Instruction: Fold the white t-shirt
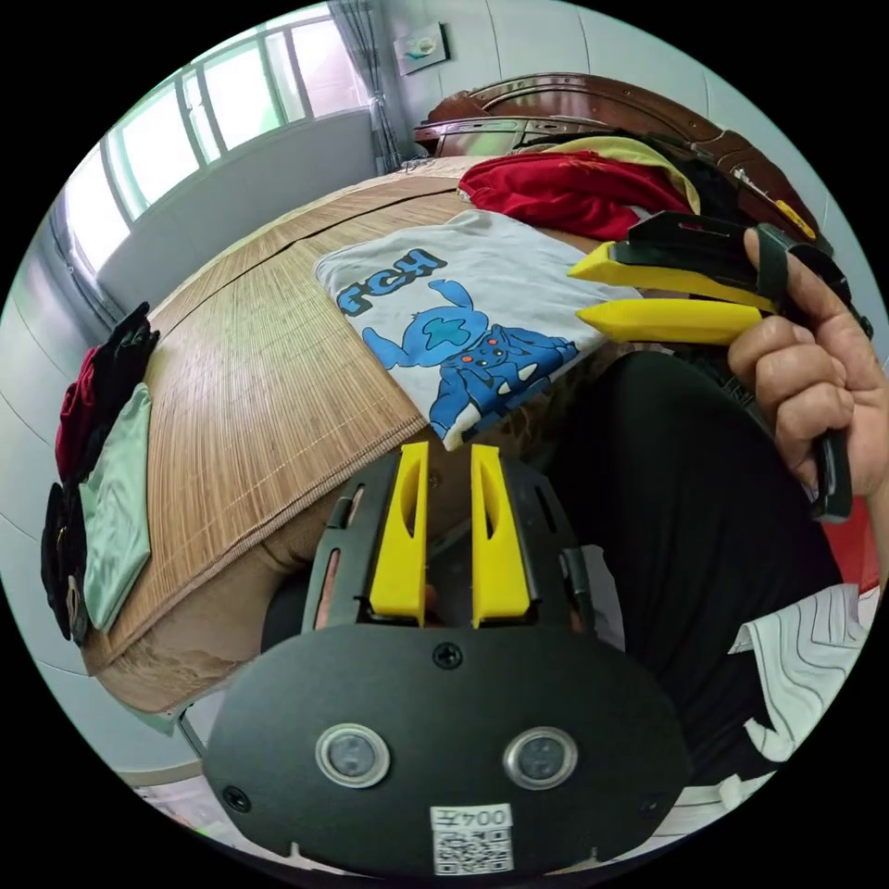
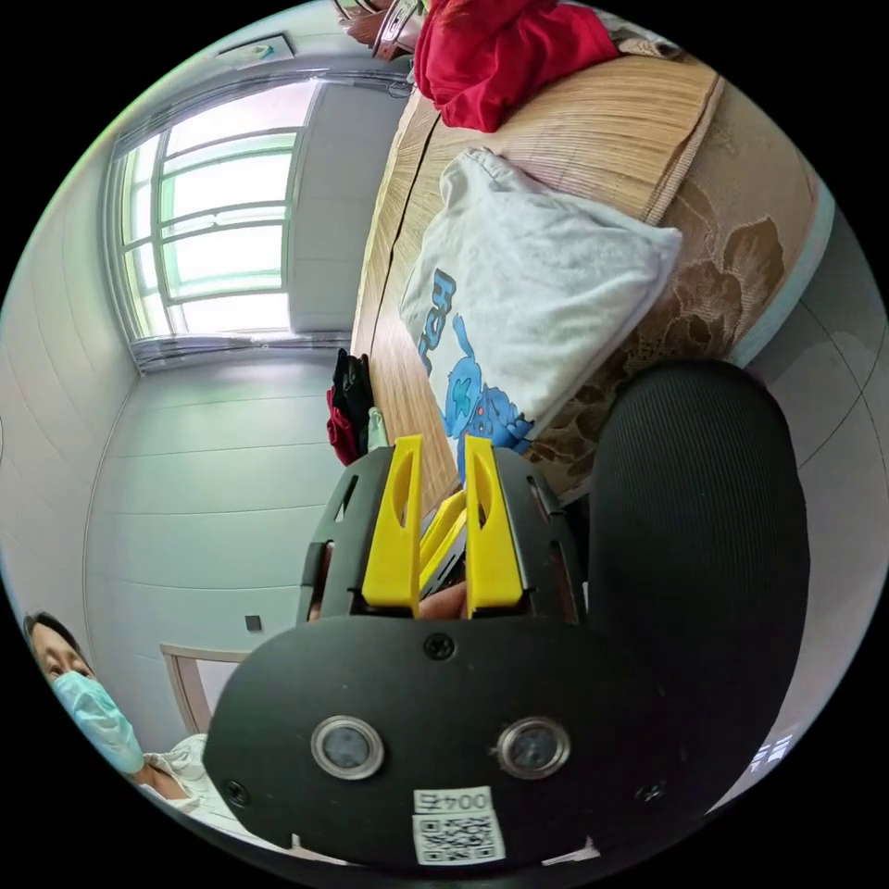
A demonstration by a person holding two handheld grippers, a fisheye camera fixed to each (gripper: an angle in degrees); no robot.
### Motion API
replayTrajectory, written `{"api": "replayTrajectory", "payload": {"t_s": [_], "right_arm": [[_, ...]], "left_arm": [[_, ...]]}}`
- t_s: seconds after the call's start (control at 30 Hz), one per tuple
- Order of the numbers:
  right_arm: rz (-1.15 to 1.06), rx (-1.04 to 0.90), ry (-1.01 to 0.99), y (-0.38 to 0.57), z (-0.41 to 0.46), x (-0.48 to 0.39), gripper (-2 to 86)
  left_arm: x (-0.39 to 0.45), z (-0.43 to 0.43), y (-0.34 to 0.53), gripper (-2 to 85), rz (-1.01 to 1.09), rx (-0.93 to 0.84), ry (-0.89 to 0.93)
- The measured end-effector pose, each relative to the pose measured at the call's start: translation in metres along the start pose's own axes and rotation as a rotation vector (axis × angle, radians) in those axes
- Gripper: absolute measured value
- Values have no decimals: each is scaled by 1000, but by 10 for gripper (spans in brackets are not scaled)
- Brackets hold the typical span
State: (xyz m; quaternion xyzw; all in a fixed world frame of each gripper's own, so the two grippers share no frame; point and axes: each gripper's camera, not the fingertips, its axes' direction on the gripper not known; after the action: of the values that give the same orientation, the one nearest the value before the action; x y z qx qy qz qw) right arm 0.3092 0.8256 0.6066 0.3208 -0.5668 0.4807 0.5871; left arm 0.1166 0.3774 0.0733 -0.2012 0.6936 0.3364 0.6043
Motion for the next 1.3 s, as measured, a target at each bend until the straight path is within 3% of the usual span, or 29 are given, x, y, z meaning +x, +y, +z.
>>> {"api": "replayTrajectory", "payload": {"t_s": [0.33,0.5,0.6,0.7,0.87,1.13,1.3], "right_arm": [[19,133,72,53,22,49,85],[-28,202,198,59,30,71,95],[-120,216,314,66,51,70,85],[-356,199,503,84,91,41,77],[-636,108,699,118,186,23,77],[-795,31,796,163,277,40,62],[-827,36,894,180,309,63,10]], "left_arm": [[6,-3,8,22,-58,-22,19],[-4,-38,13,10,-133,52,146],[-9,-71,19,6,-175,142,116],[-8,-92,21,3,-173,196,65],[3,-71,-23,2,-109,212,89],[28,15,-78,2,-62,33,45],[38,22,-65,1,-50,78,16]]}}
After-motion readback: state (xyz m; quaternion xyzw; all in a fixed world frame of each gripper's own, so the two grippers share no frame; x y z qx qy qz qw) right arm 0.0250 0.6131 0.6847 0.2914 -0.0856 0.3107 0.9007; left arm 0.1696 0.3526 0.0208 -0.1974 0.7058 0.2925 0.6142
